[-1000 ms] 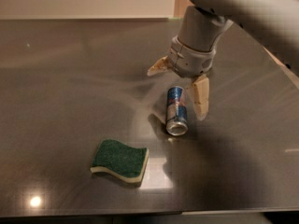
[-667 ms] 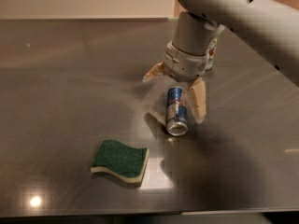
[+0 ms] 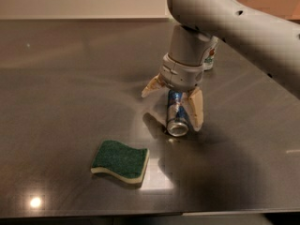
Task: Pick redbull can
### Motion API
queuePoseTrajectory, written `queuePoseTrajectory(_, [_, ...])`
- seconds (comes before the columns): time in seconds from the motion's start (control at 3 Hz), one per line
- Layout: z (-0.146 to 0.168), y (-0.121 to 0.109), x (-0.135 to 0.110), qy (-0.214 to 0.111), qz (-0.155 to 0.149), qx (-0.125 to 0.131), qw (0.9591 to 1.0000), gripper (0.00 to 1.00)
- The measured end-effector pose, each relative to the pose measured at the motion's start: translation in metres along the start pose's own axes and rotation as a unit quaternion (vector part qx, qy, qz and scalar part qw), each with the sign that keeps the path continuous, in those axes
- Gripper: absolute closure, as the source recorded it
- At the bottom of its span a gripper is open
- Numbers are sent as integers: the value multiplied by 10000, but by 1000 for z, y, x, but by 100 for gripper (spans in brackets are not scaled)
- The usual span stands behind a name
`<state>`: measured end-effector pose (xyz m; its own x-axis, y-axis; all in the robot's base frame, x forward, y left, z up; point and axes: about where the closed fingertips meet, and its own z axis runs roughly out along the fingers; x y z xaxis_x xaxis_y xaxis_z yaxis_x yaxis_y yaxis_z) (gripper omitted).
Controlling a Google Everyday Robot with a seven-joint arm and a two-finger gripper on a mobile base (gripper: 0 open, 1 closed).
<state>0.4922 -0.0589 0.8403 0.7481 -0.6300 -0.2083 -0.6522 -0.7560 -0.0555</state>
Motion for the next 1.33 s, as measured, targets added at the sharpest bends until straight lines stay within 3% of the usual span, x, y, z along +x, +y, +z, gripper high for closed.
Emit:
queuePoseTrajectory(0.67, [4, 9, -2, 170, -340, -202, 9991, 48])
queuePoseTrajectory(1.33, [-8, 7, -5, 327, -532, -164, 9979, 95])
